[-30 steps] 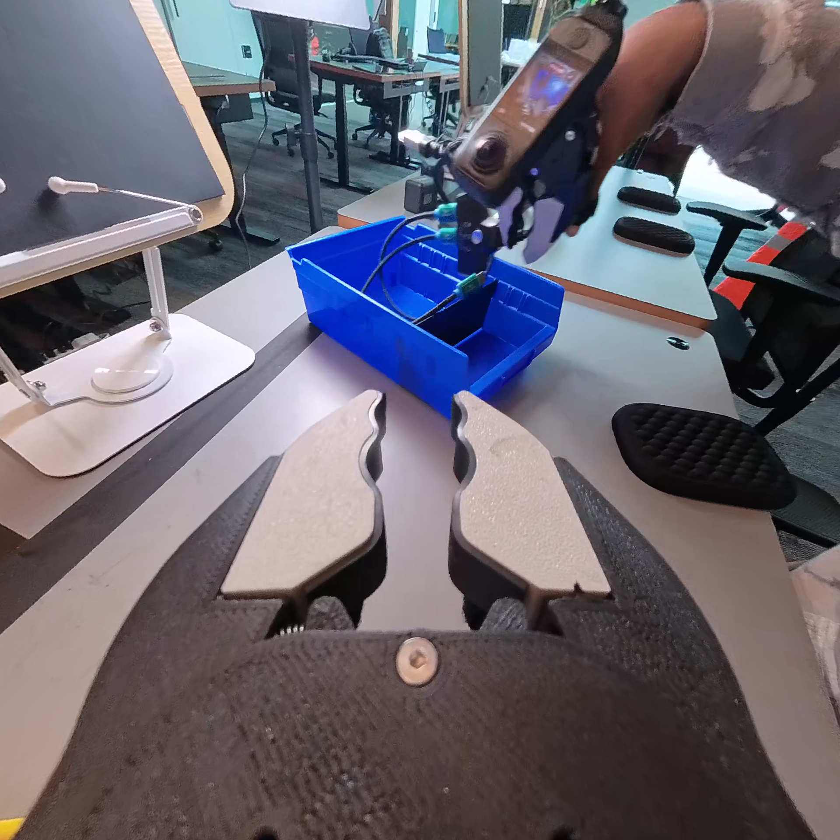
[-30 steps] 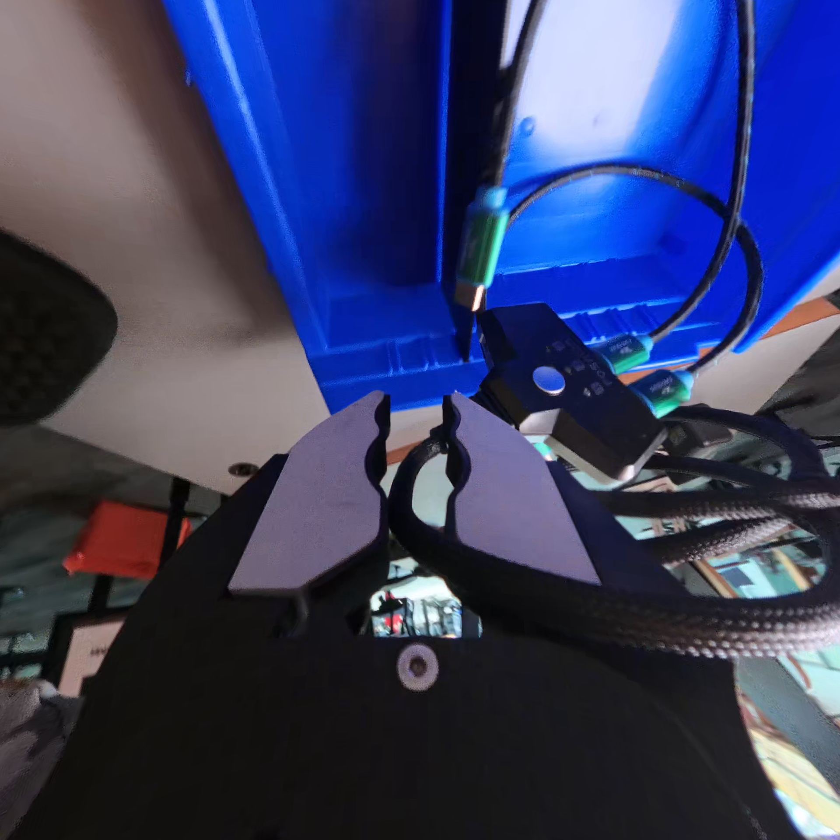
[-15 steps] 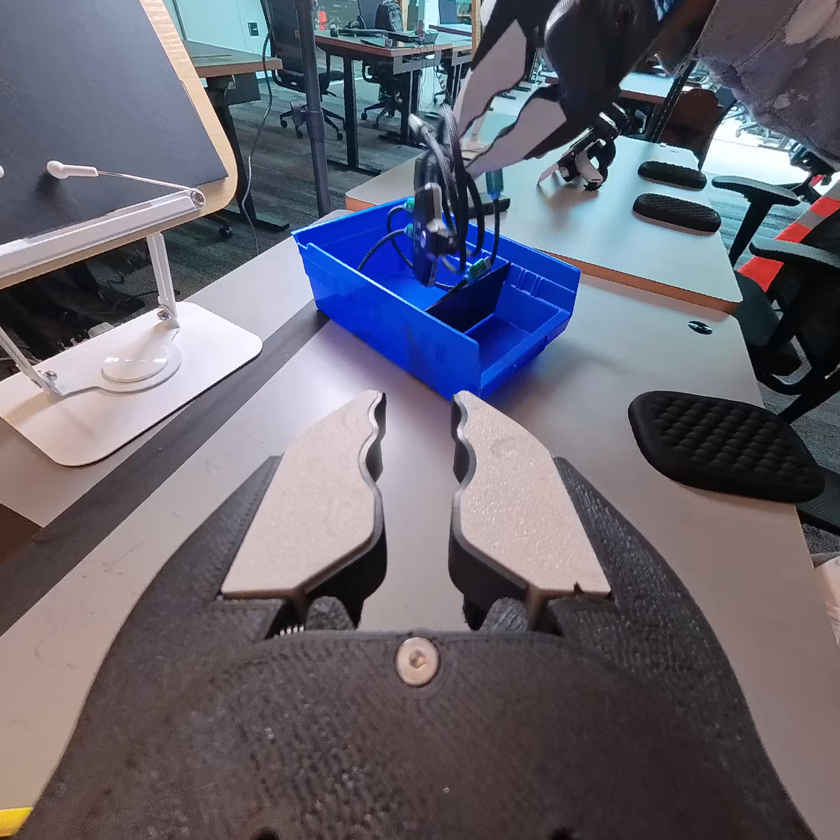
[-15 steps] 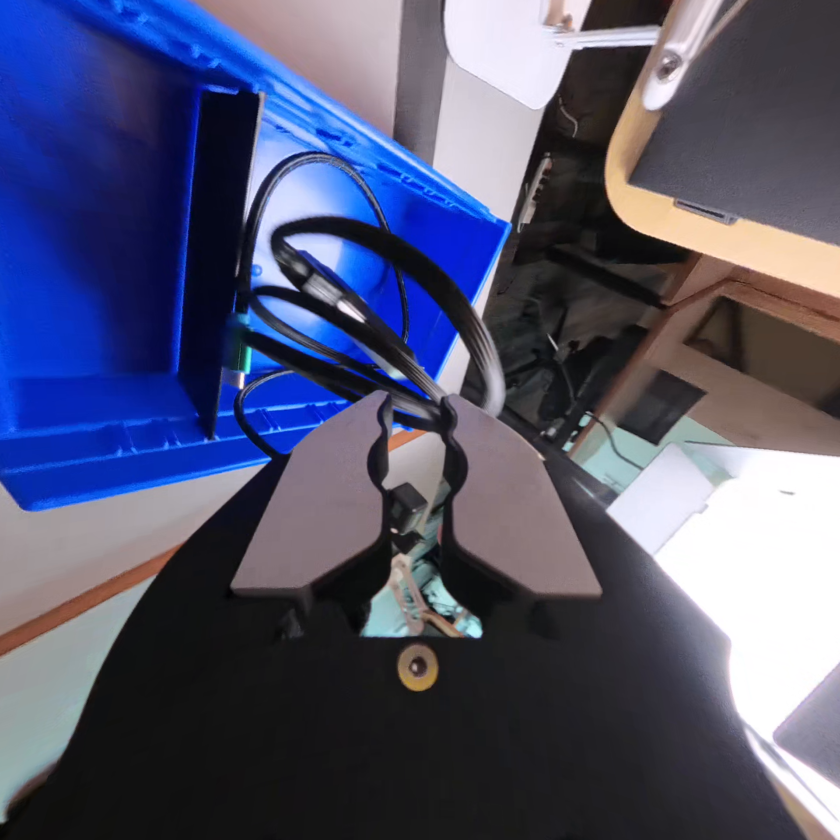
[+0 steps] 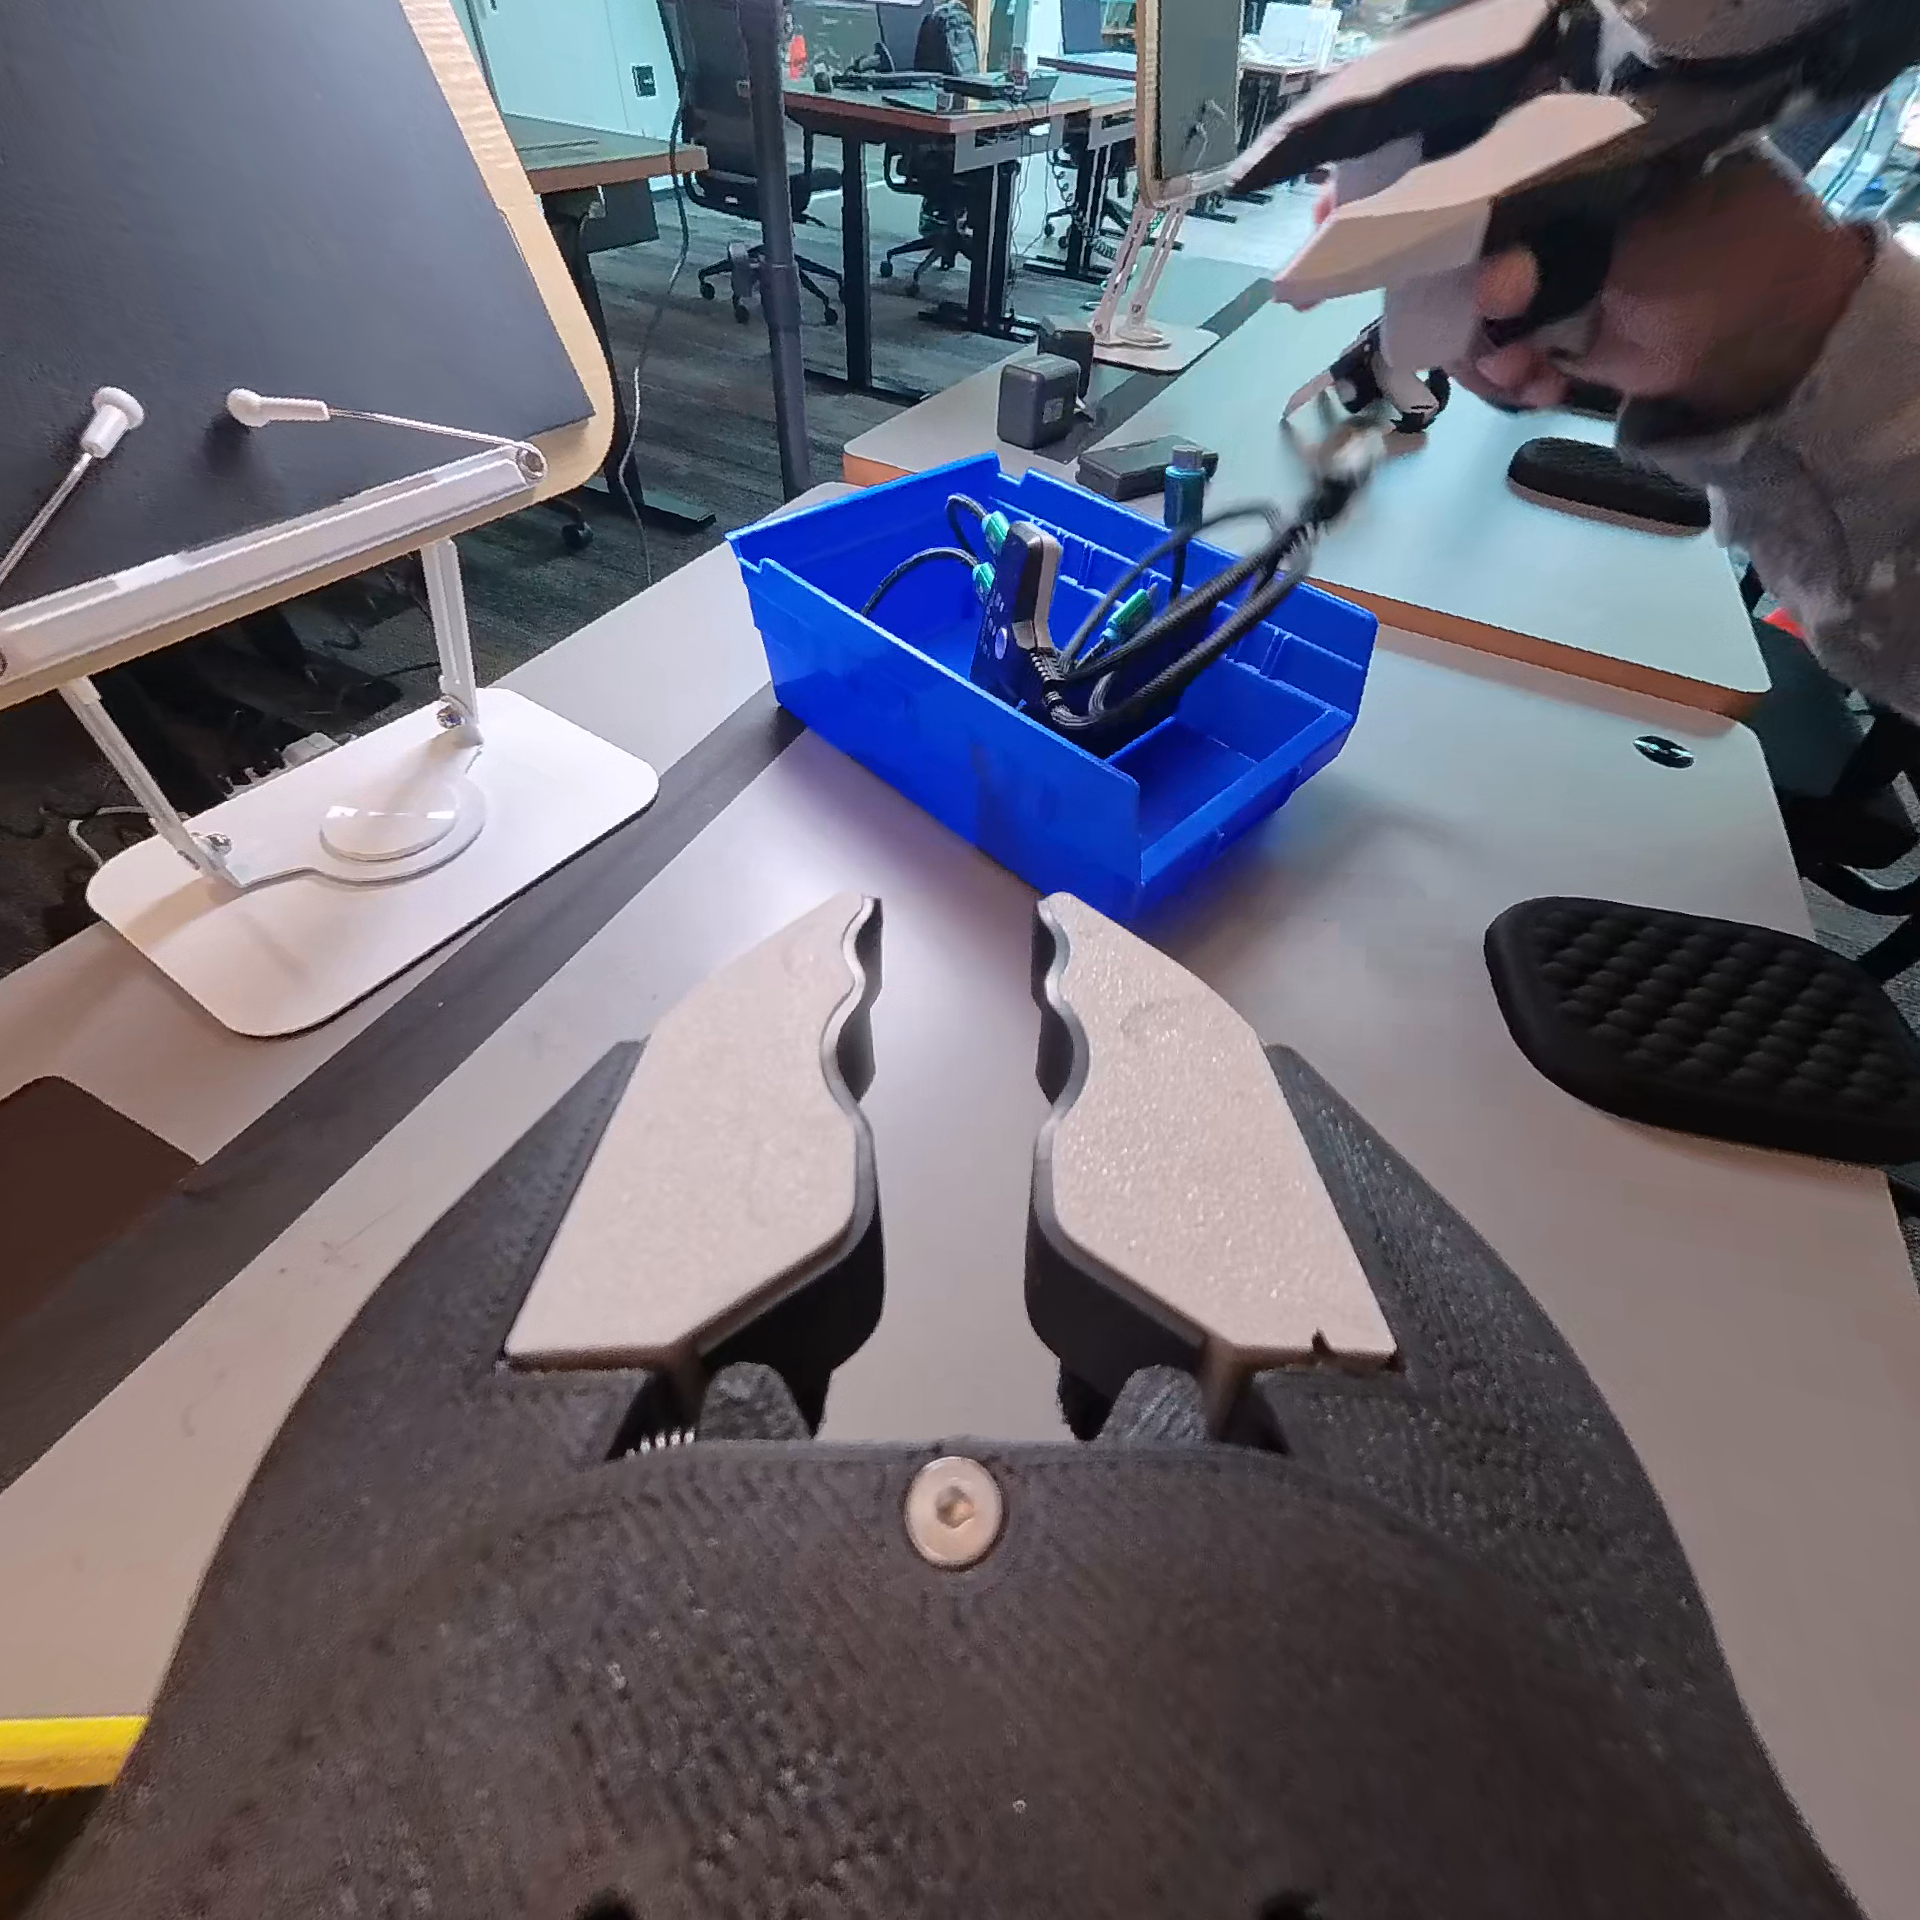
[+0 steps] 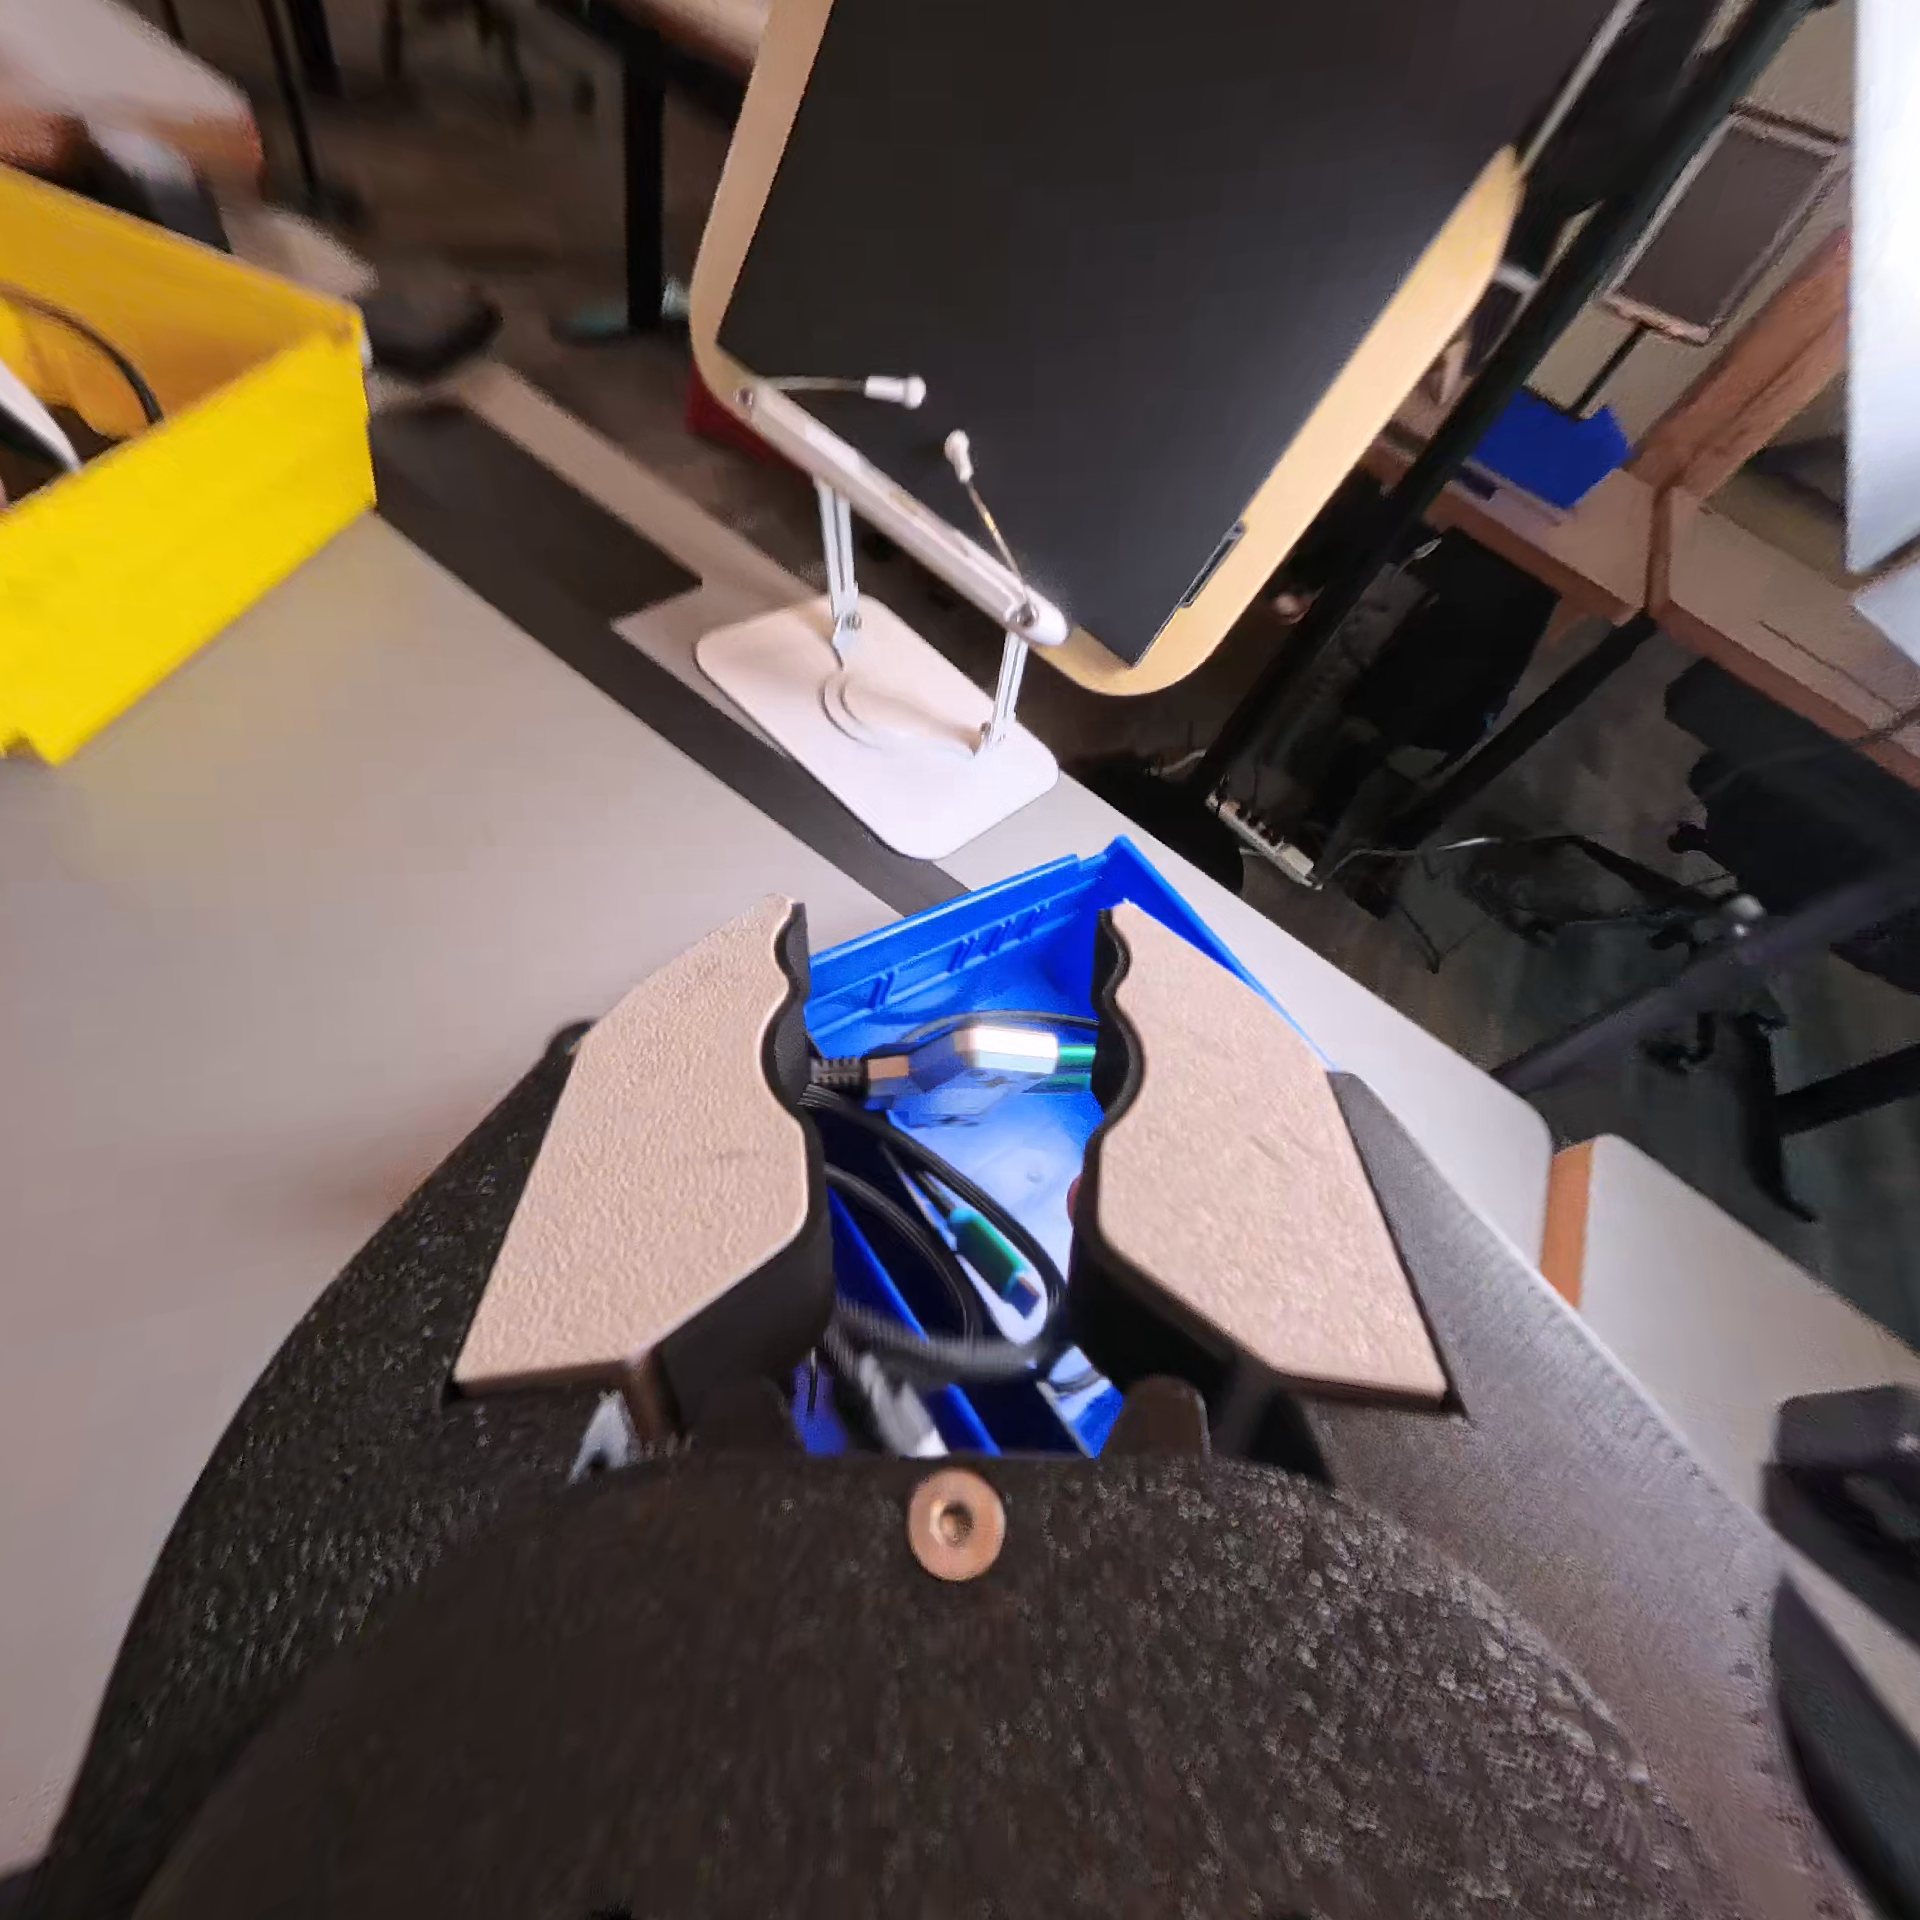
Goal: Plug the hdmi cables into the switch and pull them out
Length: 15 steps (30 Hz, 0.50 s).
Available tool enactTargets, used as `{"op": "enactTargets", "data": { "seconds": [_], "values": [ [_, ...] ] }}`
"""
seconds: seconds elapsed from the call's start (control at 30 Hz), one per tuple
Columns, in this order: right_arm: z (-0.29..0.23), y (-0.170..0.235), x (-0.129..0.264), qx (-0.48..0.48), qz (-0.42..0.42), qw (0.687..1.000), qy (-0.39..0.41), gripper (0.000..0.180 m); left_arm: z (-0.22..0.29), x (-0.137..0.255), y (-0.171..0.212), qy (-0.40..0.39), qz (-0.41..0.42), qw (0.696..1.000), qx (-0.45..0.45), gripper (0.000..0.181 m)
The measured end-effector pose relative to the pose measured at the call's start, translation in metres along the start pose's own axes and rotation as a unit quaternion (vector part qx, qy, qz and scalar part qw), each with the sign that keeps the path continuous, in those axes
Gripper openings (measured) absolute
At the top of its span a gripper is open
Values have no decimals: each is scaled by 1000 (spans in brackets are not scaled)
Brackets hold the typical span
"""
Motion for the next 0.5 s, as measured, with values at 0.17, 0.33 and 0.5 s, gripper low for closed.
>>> {"op": "enactTargets", "data": {
  "seconds": [0.17, 0.33, 0.5],
  "values": [
    [-20, 34, 31, -113, 89, 990, 6, 51, -3, 6, -1, -10, 3, 1000, 2, 28],
    [-45, 76, 53, -158, 141, 977, 24, 49, -13, 21, -1, -39, 8, 999, 8, 28],
    [-64, 122, 65, -171, 140, 975, 29, 47, -42, 73, 0, -128, 28, 991, 27, 30]
  ]
}}
Point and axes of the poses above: each gripper's, where its closed fingertips meet, x back along the fingers, y out of its underside, z = x × y across the jaws, the point moved 1 cm from there along x, back along the fingers, and after that the axes turned 15 degrees about -z, right-handed, at the moved point
